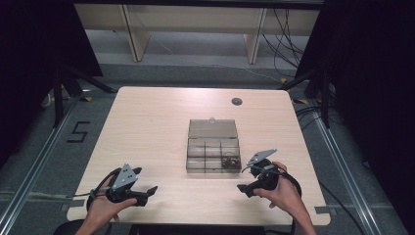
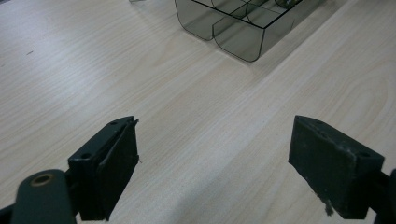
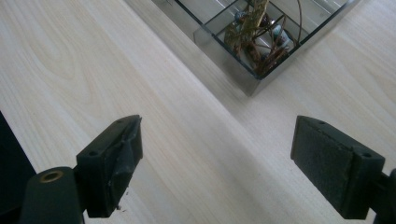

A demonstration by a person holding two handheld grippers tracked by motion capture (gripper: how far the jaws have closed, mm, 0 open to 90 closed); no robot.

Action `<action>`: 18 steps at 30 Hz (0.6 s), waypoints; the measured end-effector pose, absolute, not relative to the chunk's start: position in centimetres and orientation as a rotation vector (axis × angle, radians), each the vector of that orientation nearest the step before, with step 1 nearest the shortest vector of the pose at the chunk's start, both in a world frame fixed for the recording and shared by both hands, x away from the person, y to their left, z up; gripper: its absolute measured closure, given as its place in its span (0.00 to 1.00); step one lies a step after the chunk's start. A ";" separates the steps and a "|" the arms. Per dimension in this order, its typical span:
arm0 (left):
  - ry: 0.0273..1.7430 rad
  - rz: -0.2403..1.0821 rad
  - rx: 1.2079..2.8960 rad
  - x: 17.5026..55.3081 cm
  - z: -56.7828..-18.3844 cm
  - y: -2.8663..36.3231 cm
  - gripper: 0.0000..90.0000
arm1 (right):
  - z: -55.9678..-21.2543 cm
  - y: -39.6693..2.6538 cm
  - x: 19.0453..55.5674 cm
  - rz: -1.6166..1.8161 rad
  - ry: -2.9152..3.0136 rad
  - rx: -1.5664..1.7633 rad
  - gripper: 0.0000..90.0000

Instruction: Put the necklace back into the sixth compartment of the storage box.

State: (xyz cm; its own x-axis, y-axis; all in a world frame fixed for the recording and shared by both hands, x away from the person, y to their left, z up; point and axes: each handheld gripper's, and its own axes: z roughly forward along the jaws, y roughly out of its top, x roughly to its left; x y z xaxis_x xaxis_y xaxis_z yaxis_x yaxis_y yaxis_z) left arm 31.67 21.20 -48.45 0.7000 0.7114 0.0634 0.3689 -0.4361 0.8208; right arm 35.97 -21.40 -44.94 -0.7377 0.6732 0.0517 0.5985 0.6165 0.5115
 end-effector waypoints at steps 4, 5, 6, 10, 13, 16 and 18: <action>0.824 0.515 2.064 31.7 -48.4 21.2 0.17 | -45.2 -21.6 35.6 0.776 2.679 1.091 0.19; 0.824 0.516 2.063 31.7 -48.4 21.2 0.17 | -45.6 -21.8 35.6 0.795 2.686 1.060 0.19; 0.849 0.496 2.049 31.6 -48.5 21.1 0.17 | -45.6 -21.8 35.4 0.790 2.671 1.102 0.19; 0.825 0.515 2.063 31.7 -48.4 21.2 0.17 | -46.0 -22.0 35.1 0.800 2.650 1.108 0.19; 0.830 0.518 2.061 31.6 -48.4 21.2 0.17 | -46.5 -22.2 34.9 0.850 2.636 1.058 0.19; 0.847 0.496 2.051 31.6 -48.5 21.1 0.17 | -46.9 -22.5 34.3 0.859 2.631 1.054 0.19; 0.847 0.496 2.052 31.6 -48.5 21.1 0.17 | -46.9 -22.6 34.2 0.856 2.647 1.069 0.19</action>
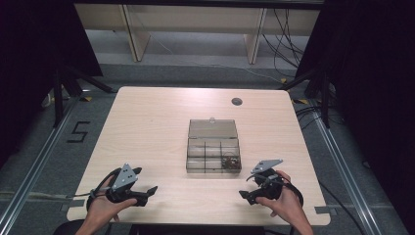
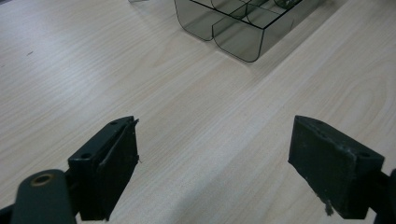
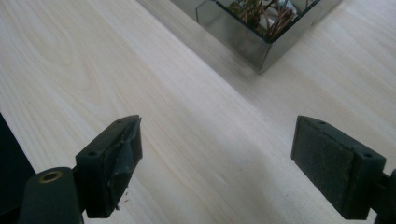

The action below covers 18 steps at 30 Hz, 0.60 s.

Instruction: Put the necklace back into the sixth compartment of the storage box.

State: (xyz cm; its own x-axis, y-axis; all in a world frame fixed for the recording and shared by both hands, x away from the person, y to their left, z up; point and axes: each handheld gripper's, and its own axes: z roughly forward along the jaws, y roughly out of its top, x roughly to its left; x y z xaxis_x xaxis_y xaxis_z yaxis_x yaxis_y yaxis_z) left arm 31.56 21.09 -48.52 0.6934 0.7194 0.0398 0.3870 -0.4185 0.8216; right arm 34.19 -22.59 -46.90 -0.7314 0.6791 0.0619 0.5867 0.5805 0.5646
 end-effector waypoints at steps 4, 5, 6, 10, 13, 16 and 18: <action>0.846 0.496 2.052 31.6 -48.5 21.1 0.17 | -47.4 -22.8 33.9 0.875 2.625 1.052 0.19; 0.847 0.496 2.051 31.6 -48.5 21.1 0.17 | -47.7 -22.9 33.8 0.904 2.619 1.042 0.19; 0.846 0.496 2.052 31.6 -48.5 21.1 0.17 | -47.7 -22.9 33.8 0.904 2.619 1.042 0.19; 0.814 0.525 2.088 31.6 -48.3 21.3 0.17 | -48.2 -23.0 33.6 0.907 2.617 1.036 0.19; 0.818 0.514 2.082 31.6 -48.4 21.2 0.17 | -48.3 -23.0 33.5 0.915 2.613 1.036 0.19; 0.812 0.520 2.090 31.7 -48.4 21.3 0.17 | -48.5 -23.0 33.2 0.940 2.599 1.054 0.19; 0.812 0.523 2.090 31.6 -48.4 21.2 0.17 | -48.7 -22.9 33.0 0.920 2.617 1.067 0.19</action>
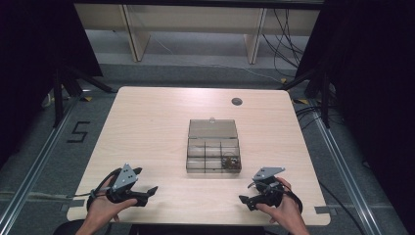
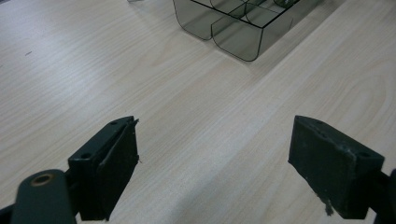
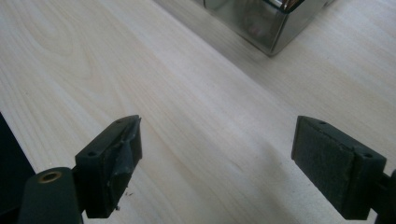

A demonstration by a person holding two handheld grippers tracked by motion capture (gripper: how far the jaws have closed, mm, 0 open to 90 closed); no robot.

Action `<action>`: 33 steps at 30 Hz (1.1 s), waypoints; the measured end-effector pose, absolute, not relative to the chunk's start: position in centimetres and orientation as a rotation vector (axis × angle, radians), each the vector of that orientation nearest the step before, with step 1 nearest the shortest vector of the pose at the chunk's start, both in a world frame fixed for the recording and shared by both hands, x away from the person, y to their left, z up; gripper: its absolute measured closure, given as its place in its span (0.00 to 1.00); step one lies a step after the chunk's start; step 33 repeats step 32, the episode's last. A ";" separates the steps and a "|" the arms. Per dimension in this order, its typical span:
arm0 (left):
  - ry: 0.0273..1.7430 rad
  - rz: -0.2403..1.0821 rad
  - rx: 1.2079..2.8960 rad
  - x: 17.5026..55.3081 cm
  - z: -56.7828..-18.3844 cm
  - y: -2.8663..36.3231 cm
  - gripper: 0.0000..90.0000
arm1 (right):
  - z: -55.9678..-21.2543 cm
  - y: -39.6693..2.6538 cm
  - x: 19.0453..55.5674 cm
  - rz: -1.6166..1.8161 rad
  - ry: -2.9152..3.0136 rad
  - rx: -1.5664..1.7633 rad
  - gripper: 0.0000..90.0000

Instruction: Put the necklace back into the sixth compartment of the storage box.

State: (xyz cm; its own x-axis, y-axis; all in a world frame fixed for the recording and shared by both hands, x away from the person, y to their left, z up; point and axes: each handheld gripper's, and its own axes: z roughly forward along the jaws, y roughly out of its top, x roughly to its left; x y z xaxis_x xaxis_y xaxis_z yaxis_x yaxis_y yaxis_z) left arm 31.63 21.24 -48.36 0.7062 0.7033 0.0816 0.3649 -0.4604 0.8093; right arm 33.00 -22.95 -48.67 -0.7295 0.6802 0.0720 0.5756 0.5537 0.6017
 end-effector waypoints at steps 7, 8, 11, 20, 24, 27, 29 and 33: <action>0.813 0.523 2.089 31.6 -48.4 21.2 0.17 | -49.1 -23.0 32.6 0.931 2.607 1.041 0.19; 0.813 0.524 2.090 31.6 -48.4 21.2 0.17 | -49.2 -22.9 32.4 0.931 2.586 1.067 0.19; 0.813 0.524 2.090 31.6 -48.4 21.2 0.17 | -49.3 -22.8 32.3 0.934 2.583 1.057 0.19; 0.812 0.524 2.090 31.6 -48.4 21.2 0.17 | -49.6 -22.8 32.1 0.933 2.600 1.031 0.19; 0.813 0.522 2.091 31.6 -48.4 21.2 0.17 | -49.6 -22.8 32.1 0.935 2.604 1.029 0.19; 0.812 0.522 2.092 31.6 -48.4 21.2 0.17 | -49.5 -22.8 32.0 0.939 2.607 1.057 0.19; 0.813 0.522 2.091 31.6 -48.4 21.2 0.17 | -49.5 -22.8 32.1 0.934 2.600 1.047 0.19; 0.814 0.522 2.091 31.6 -48.4 21.2 0.17 | -49.5 -22.9 32.1 0.920 2.597 1.060 0.19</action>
